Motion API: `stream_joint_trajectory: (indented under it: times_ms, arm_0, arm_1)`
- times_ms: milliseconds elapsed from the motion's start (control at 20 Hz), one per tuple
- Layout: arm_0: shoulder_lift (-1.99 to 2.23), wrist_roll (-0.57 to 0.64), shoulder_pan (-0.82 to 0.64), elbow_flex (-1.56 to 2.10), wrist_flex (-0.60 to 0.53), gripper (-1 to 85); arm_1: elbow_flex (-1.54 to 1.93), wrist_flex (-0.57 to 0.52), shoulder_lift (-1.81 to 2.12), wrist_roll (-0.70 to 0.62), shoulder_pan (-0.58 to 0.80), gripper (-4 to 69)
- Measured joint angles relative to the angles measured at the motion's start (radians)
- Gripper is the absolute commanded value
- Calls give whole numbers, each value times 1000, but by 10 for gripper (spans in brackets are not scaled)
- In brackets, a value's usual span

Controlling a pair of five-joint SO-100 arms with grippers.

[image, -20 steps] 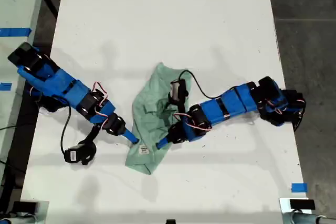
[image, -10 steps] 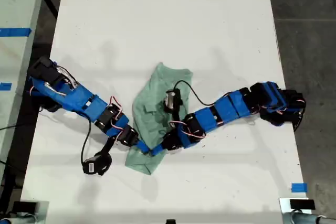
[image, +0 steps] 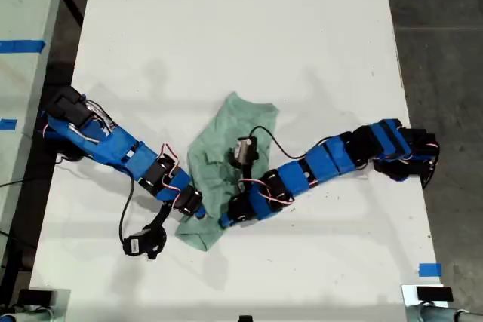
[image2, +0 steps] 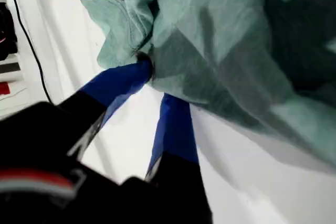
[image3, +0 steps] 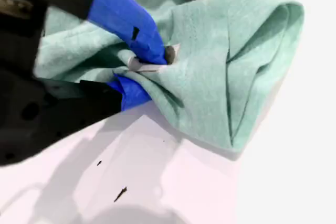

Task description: Fold tshirt

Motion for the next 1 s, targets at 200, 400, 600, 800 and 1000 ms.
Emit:
stream_joint_trajectory:
  times_ms: [200,400,600,800,1000]
  arm_0:
    - [-6,9,-17,-11,8,1]
    - [-5,37,-21,-34,14,1]
    - [-3,110,-35,-204,178,1]
    - [-5,213,-91,-374,331,1]
    - [-6,291,-118,-445,365,1]
  arm_1:
    - [-2,-6,-3,8,0,-15]
    - [-2,-11,-3,6,0,-15]
    - [3,80,80,-25,-5,-14]
    - [83,235,221,-66,3,-14]
    - [130,344,350,-92,9,-14]
